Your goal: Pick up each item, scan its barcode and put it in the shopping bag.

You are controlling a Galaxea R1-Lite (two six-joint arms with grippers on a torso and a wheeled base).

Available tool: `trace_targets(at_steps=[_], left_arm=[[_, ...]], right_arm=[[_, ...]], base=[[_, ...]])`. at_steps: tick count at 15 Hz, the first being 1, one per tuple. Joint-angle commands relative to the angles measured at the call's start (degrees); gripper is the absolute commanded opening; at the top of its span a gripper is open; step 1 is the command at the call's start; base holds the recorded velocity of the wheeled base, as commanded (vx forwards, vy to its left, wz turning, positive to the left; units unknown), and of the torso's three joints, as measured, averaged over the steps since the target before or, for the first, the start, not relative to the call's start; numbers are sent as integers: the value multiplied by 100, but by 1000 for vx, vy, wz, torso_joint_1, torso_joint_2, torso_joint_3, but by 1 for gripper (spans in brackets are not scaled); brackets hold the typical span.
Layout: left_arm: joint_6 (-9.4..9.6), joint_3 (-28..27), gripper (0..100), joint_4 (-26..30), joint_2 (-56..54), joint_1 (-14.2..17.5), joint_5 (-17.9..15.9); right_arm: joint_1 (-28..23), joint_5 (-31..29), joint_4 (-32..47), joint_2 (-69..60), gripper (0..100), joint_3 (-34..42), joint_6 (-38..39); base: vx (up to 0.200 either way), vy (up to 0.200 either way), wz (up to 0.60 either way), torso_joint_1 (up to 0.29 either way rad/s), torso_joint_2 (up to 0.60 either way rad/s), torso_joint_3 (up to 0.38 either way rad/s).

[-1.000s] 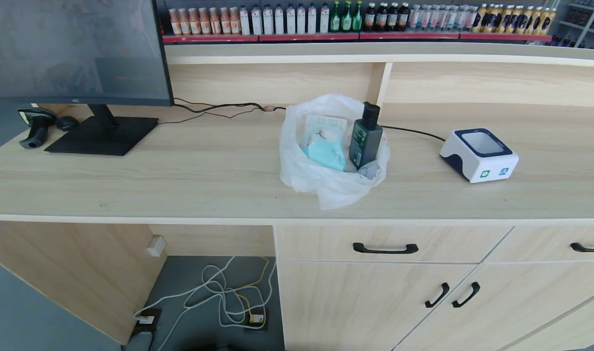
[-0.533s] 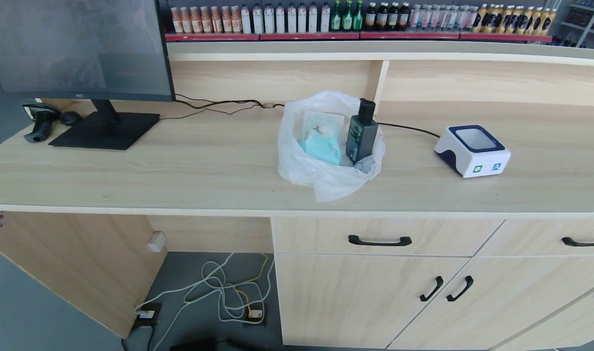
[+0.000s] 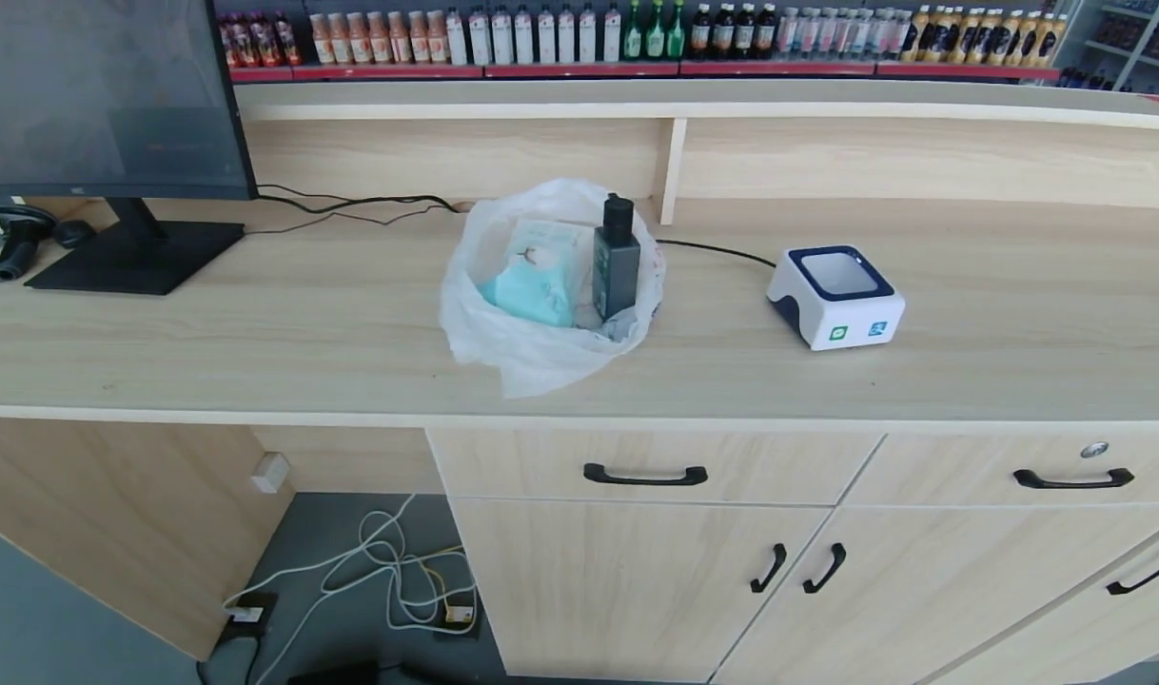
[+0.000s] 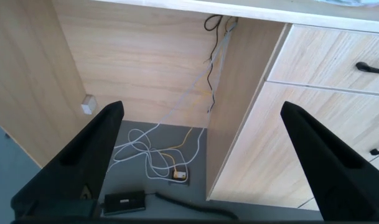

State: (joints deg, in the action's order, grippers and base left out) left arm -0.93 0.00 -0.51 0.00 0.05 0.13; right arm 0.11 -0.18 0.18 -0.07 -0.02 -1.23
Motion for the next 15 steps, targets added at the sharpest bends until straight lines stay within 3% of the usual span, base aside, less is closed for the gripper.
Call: trace_targets(at_steps=[1,15], left_arm=[[-4,0,100,-2,0,4,4],[-4,0,100,-2,0,4,4]], right_arm=[[7,1,-1,7,100,2,-26],[-2,1,-1,7,100,2,-53]], base=[[0,-200,0,2,-2,-2],[0,-200,0,2,2,3]])
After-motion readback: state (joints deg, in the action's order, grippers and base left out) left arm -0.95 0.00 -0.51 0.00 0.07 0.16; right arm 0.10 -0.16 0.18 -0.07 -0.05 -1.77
